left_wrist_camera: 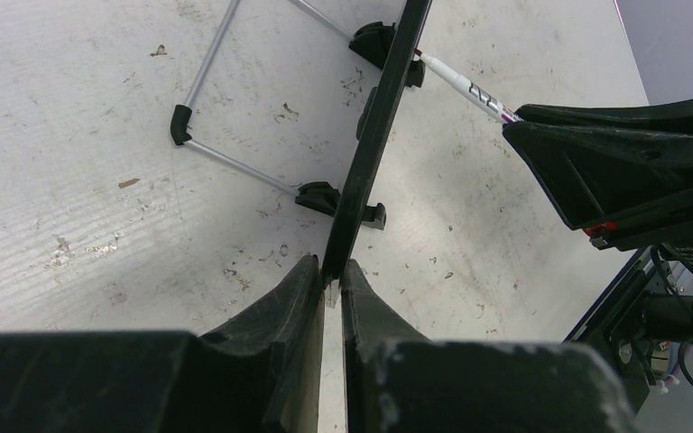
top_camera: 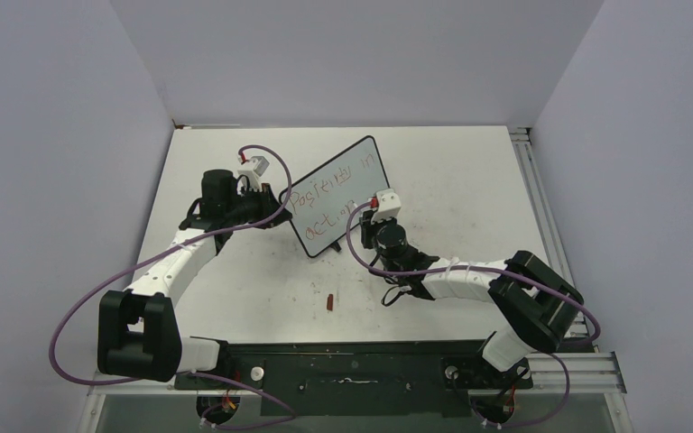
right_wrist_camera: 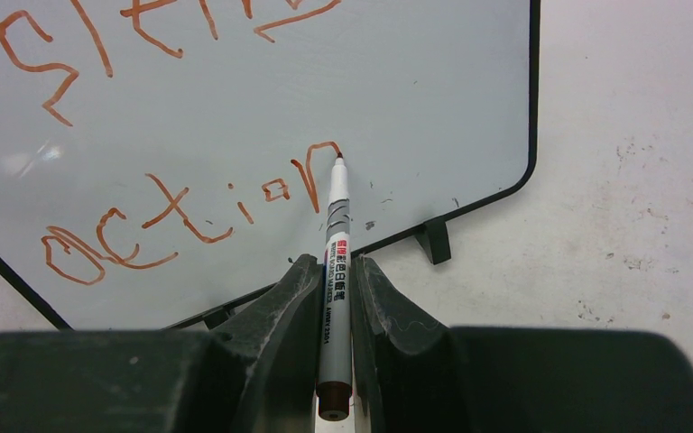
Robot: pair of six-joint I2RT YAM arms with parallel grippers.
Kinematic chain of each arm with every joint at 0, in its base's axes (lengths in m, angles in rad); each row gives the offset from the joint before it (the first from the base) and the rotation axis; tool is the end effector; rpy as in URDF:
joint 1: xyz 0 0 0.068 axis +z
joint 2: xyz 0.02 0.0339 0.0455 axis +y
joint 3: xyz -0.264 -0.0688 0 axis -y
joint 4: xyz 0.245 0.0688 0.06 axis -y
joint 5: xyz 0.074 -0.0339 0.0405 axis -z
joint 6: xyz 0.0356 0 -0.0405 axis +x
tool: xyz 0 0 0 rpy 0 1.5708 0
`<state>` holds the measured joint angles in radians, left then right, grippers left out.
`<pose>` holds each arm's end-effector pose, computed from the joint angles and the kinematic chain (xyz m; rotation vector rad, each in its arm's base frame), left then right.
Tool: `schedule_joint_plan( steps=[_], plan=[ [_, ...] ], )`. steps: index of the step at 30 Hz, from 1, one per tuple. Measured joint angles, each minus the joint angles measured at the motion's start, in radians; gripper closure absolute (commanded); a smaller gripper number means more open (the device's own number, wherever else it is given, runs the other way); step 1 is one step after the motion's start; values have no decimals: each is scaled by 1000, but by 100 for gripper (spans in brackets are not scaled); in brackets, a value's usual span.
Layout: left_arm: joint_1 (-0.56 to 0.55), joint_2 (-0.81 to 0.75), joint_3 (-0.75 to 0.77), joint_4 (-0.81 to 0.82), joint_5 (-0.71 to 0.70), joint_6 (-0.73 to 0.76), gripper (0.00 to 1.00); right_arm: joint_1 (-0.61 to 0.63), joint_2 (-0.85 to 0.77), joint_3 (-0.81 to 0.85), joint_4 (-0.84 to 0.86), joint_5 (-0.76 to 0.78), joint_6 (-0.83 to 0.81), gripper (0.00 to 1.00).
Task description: Write a sentence on the whiteboard
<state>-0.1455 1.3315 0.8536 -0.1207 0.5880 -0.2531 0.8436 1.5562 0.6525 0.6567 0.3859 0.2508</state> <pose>0.2823 -0.0613 0.2522 0.2282 2.1686 -0.8643 0.2218 0.2291 0.1960 -0.2636 1.8009 0.4292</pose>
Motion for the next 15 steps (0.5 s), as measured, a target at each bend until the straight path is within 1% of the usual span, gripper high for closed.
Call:
schedule_joint_plan(
  steps=[15],
  plan=[
    [-2,-3,0,-2,0,2,100,2,0,-32,-6,0,26,95]
  ],
)
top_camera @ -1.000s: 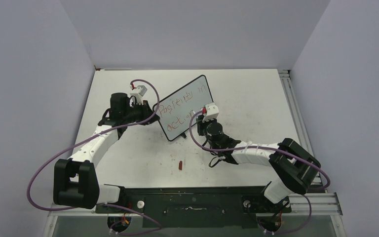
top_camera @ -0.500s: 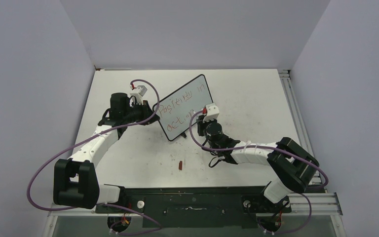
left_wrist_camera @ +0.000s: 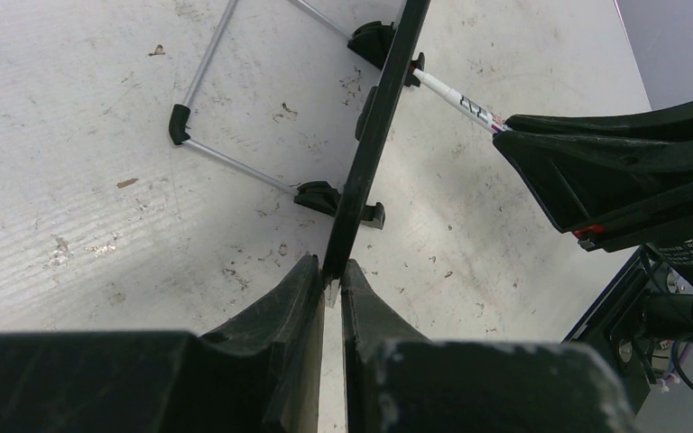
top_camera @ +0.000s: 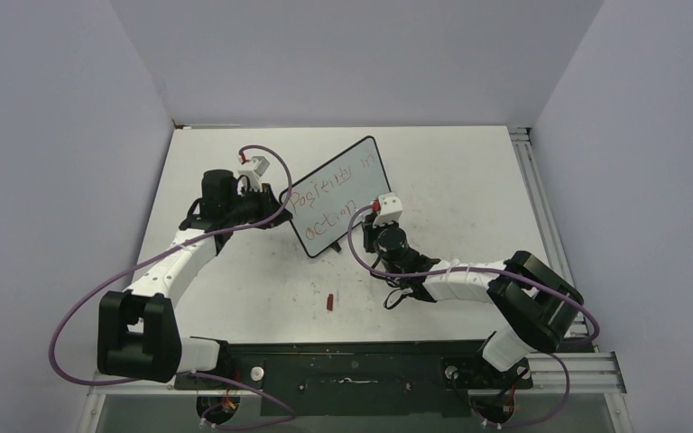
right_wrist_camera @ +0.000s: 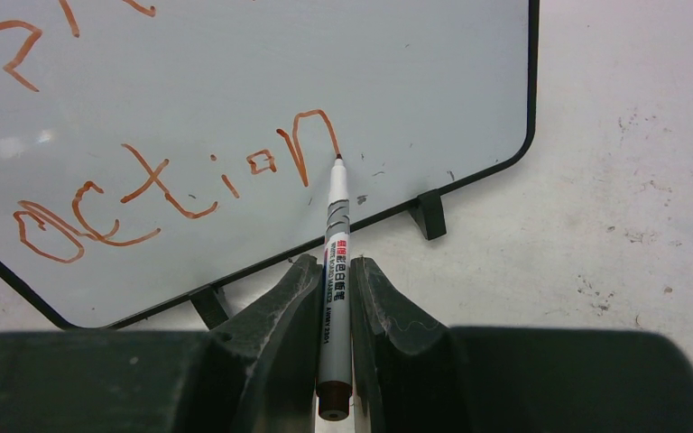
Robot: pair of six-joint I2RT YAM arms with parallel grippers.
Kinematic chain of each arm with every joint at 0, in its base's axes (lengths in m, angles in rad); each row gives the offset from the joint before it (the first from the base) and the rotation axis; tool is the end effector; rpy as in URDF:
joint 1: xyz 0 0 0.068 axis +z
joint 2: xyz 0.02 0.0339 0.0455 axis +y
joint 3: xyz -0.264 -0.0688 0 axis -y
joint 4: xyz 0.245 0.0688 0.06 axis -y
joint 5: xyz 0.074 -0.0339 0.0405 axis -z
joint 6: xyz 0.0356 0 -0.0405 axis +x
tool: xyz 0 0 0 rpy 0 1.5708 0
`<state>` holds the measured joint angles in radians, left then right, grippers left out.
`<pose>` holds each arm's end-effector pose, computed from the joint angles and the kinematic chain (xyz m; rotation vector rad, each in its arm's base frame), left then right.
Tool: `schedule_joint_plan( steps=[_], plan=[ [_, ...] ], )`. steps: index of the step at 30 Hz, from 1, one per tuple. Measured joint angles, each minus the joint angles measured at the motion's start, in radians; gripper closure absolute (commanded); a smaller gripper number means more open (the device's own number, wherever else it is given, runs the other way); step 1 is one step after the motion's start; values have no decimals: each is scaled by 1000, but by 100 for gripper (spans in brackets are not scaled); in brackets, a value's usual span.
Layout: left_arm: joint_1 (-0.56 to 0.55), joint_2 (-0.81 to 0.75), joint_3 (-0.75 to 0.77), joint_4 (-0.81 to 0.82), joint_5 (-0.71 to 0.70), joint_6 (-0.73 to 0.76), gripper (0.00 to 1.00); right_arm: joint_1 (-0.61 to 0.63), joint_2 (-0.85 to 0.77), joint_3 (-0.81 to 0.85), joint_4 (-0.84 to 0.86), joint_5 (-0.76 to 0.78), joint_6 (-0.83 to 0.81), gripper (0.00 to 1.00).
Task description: Write a sentence on the whiteboard
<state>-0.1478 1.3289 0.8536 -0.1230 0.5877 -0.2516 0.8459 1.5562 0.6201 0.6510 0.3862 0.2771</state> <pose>0.2816 -0.0619 0.2527 0.2322 2.1681 -0.8644 0.2172 0.2250 0.1857 -0.2571 1.8380 0.4284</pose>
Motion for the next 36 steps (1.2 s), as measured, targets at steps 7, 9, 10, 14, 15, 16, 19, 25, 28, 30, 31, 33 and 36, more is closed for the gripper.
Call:
schedule_joint_plan(
  steps=[7,9,10,14,15,16,19,25,28,30,31,33,36],
  plan=[
    [-1,-1,0,-1,0,1,100,8,-3,-17,-4,8,1,95],
    [-1,-1,0,-1,0,1,100,13,-14,-32,-17,11,3,95],
    [-1,-1,0,-1,0,1,100,12,-23,-39,-23,12,4,95],
    [-1,-2,0,-1,0,1,100,7,-50,-45,-32,18,3,95],
    [-1,-2,0,-1,0,1,100,5,-54,-45,-32,17,3,95],
    [-1,-2,0,-1,0,1,100,-1,-57,-45,-31,17,3,95],
    [-1,-2,0,-1,0,1,100,-14,-57,-45,-31,16,3,95],
    [-1,-2,0,-1,0,1,100,-29,-55,-44,-20,9,-1,95],
    [-1,-2,0,-1,0,1,100,-29,-47,-38,-15,5,-4,95],
    [-1,-2,0,-1,0,1,100,-29,-37,-34,-9,1,-5,95],
    [-1,-2,0,-1,0,1,100,-31,-33,-32,-9,-2,-5,95],
    [-1,-2,0,-1,0,1,100,-35,-24,-29,-8,-4,-5,95],
    [-1,-2,0,-1,0,1,100,-35,-19,-26,-8,-8,-6,95]
  ],
)
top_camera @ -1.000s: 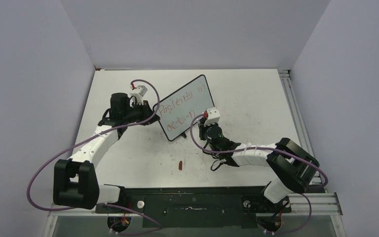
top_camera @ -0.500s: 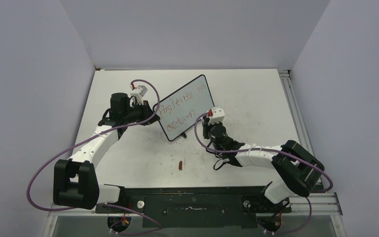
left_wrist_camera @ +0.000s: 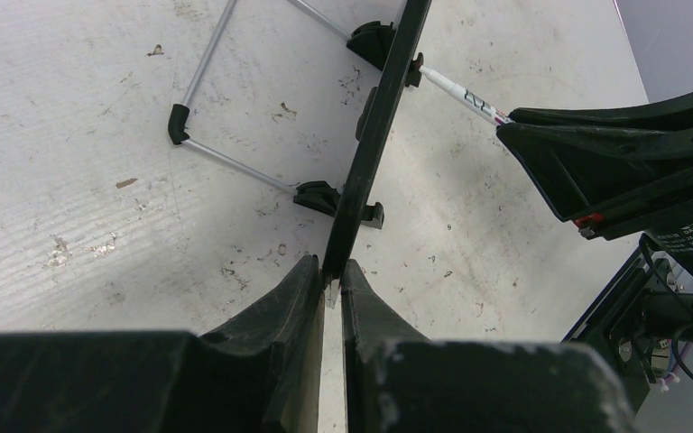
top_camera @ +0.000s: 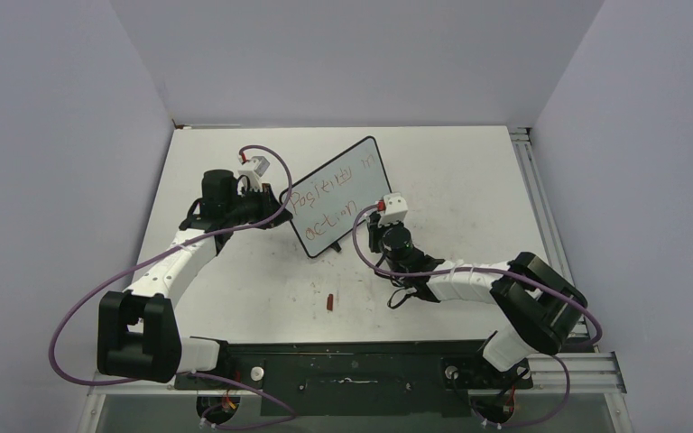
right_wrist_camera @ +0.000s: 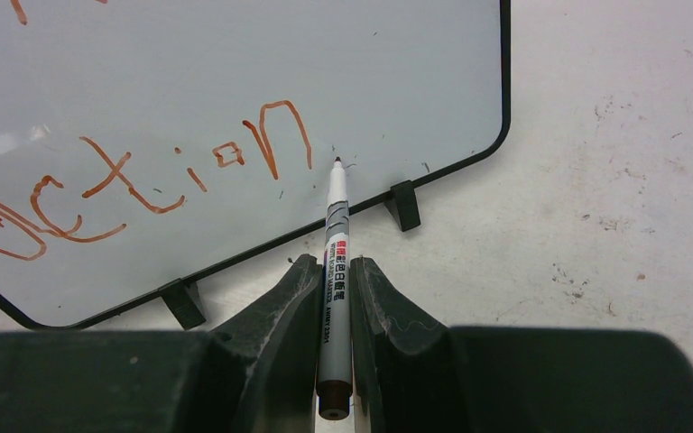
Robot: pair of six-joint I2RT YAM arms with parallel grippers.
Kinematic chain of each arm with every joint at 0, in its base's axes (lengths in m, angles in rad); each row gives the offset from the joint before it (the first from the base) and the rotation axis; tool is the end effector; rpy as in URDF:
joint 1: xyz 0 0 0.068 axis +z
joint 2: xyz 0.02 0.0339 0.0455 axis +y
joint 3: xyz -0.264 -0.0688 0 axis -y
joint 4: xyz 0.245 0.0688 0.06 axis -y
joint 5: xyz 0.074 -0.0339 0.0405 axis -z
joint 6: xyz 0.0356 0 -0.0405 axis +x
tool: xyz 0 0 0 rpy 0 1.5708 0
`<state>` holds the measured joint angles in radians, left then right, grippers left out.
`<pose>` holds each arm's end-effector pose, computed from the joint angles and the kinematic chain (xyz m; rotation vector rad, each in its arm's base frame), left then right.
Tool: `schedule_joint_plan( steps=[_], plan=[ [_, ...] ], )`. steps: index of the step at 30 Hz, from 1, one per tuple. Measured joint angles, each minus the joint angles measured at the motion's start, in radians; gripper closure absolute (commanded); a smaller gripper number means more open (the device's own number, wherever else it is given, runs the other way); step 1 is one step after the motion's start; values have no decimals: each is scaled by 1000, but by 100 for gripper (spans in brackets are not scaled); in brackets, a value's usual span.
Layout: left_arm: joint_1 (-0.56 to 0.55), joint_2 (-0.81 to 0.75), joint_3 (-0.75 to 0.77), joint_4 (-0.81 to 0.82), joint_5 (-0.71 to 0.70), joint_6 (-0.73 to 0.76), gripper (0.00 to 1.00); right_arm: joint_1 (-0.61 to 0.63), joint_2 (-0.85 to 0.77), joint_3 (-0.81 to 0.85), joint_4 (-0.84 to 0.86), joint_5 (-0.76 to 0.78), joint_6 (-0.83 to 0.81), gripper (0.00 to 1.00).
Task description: Write a sentence on the whiteboard
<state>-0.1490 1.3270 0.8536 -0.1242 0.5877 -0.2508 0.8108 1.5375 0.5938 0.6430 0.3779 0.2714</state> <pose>0.2812 -0.0622 0.2531 0.2346 2.1672 -0.8645 0.2202 0.2126 0.1825 -0.2417 1.8529 0.3990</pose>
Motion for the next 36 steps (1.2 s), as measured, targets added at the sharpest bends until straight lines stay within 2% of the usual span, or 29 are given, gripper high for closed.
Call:
schedule_joint_plan(
  steps=[34,36],
  plan=[
    [0,-1,0,-3,-2,1,100,-5,21,12,27,-4,-2,95],
    [0,-1,0,-3,-3,0,95,-5,-8,4,7,5,-1,95]
  ],
)
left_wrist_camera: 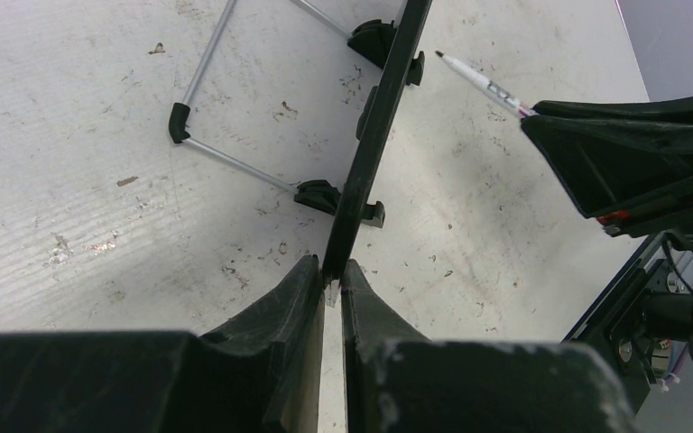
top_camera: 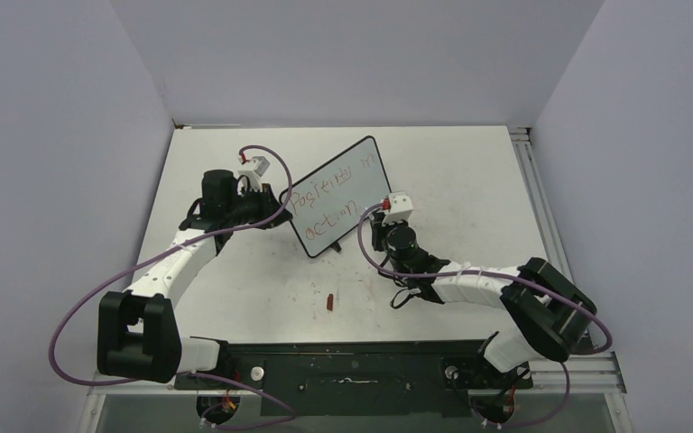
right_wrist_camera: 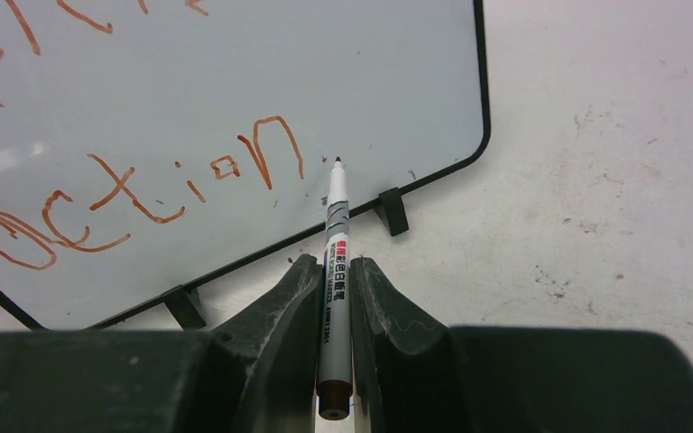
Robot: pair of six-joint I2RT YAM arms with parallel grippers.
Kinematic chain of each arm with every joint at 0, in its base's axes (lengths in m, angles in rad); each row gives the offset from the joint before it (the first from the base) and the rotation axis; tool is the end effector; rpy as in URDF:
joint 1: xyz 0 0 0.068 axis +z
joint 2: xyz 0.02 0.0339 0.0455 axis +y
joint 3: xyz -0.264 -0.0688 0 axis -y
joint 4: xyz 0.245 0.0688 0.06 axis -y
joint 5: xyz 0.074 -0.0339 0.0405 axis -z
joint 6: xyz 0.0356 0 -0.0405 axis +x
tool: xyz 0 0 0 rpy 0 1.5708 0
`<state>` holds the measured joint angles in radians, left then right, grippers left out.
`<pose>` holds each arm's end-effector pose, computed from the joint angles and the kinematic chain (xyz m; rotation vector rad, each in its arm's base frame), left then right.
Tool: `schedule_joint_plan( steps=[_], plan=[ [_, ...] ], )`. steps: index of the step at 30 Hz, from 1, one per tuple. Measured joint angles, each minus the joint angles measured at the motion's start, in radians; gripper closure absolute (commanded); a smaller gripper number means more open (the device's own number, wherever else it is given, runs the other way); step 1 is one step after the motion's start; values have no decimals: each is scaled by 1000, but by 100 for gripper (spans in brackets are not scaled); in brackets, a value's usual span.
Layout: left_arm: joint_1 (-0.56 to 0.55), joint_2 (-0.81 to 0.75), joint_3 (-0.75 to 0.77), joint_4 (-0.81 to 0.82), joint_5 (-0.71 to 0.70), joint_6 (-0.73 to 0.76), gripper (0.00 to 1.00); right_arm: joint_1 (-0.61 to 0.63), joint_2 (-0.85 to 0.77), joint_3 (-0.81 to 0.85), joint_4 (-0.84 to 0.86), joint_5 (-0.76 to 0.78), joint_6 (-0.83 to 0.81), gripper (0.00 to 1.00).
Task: Write a sentence on the whiteboard
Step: Write a sentence on the whiteboard, then close the whiteboard marker at the center of the board.
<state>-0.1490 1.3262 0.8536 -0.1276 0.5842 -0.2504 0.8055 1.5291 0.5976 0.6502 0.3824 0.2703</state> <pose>0.2810 -0.0620 0.2530 0.2322 2.1702 -0.8608 0.2217 0.2116 0.1867 -0.2271 1.8360 0.4010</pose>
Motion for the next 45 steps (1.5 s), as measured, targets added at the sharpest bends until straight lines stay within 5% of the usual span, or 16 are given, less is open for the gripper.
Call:
schedule_joint_plan(
  steps=[15,26,31,35,45],
  plan=[
    [0,-48,0,-27,-31,-3,43,1,-601,-80,-335,101,38,95],
    [-28,-232,-25,-66,-187,29,38,1,-818,-95,-544,85,102,95],
    [-205,-352,-43,-124,-392,58,38,1,-871,-99,-663,17,143,95],
    [-489,-417,-63,-192,-578,21,41,1,-948,-111,-760,-25,178,95],
    [-965,-349,-191,-300,-910,-349,43,1,-1071,-127,-915,-50,241,95]
  ],
)
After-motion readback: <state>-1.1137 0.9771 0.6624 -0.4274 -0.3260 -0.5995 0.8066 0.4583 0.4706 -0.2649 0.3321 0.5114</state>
